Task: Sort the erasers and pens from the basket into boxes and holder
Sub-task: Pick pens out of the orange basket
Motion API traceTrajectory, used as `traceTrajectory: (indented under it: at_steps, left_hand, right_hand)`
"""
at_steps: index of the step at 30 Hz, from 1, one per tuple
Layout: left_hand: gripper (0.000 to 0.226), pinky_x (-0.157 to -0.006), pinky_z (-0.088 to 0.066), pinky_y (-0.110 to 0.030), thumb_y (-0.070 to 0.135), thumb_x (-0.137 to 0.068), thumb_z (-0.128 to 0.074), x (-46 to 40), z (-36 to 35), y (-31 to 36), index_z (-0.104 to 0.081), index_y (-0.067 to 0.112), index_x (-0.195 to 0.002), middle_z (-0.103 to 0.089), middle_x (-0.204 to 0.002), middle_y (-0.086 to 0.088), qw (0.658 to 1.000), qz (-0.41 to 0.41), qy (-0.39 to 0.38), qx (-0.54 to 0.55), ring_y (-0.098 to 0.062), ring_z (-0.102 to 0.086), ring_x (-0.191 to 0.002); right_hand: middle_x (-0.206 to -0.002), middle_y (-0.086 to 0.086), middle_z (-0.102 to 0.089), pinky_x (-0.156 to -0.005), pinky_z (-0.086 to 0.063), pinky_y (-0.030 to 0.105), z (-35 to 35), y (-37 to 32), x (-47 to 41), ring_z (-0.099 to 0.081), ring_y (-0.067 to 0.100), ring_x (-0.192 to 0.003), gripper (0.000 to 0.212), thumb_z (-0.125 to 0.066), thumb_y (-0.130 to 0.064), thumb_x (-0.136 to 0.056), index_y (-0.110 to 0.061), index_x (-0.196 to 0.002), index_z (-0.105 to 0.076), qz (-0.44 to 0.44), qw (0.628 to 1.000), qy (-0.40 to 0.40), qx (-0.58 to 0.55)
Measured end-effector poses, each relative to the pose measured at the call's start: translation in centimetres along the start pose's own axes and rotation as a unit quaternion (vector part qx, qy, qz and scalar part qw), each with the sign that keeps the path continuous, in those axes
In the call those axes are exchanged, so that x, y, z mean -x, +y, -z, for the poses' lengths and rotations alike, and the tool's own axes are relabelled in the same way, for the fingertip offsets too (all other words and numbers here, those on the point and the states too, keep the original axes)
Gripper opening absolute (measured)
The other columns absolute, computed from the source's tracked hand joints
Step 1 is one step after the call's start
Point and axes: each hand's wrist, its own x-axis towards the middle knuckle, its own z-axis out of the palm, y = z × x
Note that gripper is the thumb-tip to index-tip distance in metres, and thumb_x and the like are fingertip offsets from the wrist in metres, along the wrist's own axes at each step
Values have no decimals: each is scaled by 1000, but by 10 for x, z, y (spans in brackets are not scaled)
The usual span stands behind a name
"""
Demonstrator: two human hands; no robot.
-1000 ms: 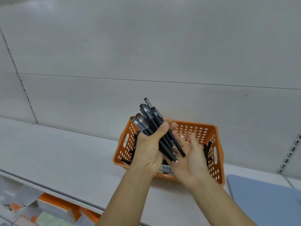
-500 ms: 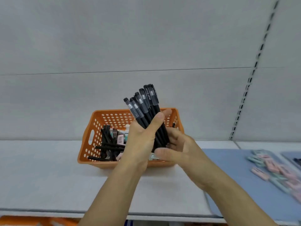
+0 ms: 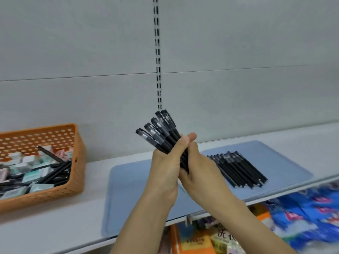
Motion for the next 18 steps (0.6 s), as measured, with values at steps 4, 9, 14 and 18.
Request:
traceTrajectory:
  at_steps: [4, 9, 14, 18]
  left_hand:
    - [30, -93, -50, -27, 33, -89, -66, -13, -54, -45, -64, 20, -116, -72, -110, 7, 993, 44, -89, -61, -4, -65, -105]
    - [39, -87, -44, -17, 46, -97, -51, -31, -97, -108, -44, 29, -131, -55, -124, 10, 910, -12, -186, -370, -6, -54, -112]
    - [55, -120, 1, -50, 56, -97, -41, -60, -123, -158, -32, 35, -146, -31, -155, 11, 741, -118, -247, -613, -12, -18, -145]
    - [60, -114, 20, -50, 62, -95, -36, -71, -132, -174, -27, 38, -150, -13, -161, 12, 685, -100, -272, -668, -10, 1, -149]
  right_hand:
    - [-82, -6, -56, -59, -48, 35, 44, 73, 19, -61, 20, -73, 31, -49, -26, -97, -17, -122, -33, -80, 996, -18, 28]
    - [-75, 1, -53, -51, -38, 32, 88, 176, 18, -53, 22, -65, 21, -50, -29, -96, -13, -94, -37, -223, 971, -30, 81]
    - [-74, 2, -45, -50, -33, 30, 104, 255, 6, -51, 25, -71, 23, -48, -30, -98, -10, -95, -37, -333, 919, -112, 180]
    - [-78, -1, -47, -54, -37, 28, 105, 269, 2, -52, 19, -71, 24, -46, -35, -97, -12, -103, -40, -334, 897, -168, 237]
